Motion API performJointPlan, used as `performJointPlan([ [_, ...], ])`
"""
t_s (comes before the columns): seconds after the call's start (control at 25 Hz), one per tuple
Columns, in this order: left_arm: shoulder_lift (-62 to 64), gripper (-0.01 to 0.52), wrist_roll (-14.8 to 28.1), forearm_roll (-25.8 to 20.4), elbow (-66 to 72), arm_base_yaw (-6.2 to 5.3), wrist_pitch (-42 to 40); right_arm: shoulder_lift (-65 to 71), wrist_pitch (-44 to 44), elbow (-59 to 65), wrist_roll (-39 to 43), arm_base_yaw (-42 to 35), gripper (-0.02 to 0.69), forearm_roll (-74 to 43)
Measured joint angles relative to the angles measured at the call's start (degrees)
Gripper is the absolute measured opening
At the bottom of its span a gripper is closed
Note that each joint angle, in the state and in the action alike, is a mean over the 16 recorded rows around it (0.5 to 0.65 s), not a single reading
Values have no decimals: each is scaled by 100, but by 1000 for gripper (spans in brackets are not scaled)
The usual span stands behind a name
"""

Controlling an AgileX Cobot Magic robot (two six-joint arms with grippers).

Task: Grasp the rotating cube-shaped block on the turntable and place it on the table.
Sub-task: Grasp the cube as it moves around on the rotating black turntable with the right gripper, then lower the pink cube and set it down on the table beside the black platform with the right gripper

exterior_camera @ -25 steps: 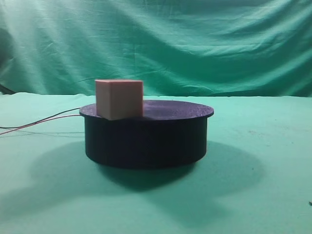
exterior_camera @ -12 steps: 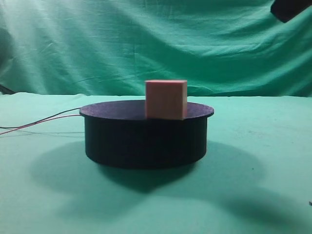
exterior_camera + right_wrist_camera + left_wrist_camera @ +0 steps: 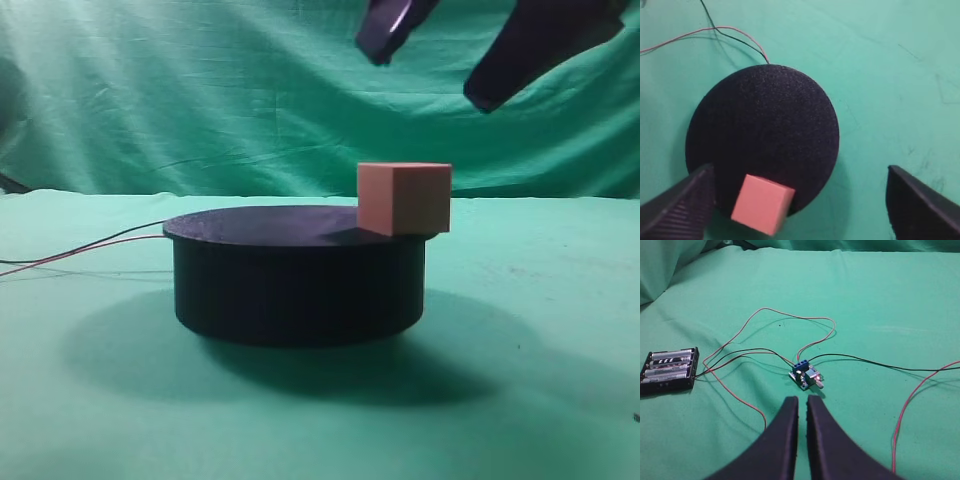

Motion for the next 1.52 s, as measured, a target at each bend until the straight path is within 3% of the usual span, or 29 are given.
performJointPlan([
  [0.36, 0, 0, 0, 0, 0, 0, 0, 152, 171, -172, 152, -156, 287, -83],
  [0.52, 0, 0, 0, 0, 0, 0, 0, -171, 414, -191, 612, -491, 236, -508],
  [1.0, 0, 0, 0, 0, 0, 0, 0, -893, 583, 650, 2318, -1719, 236, -2178],
  [1.36, 0, 0, 0, 0, 0, 0, 0, -796, 480, 1210, 2582, -1870, 334, -2409],
  [1.52, 0, 0, 0, 0, 0, 0, 0, -1008, 816, 1120, 2664, -1870, 318, -2452],
])
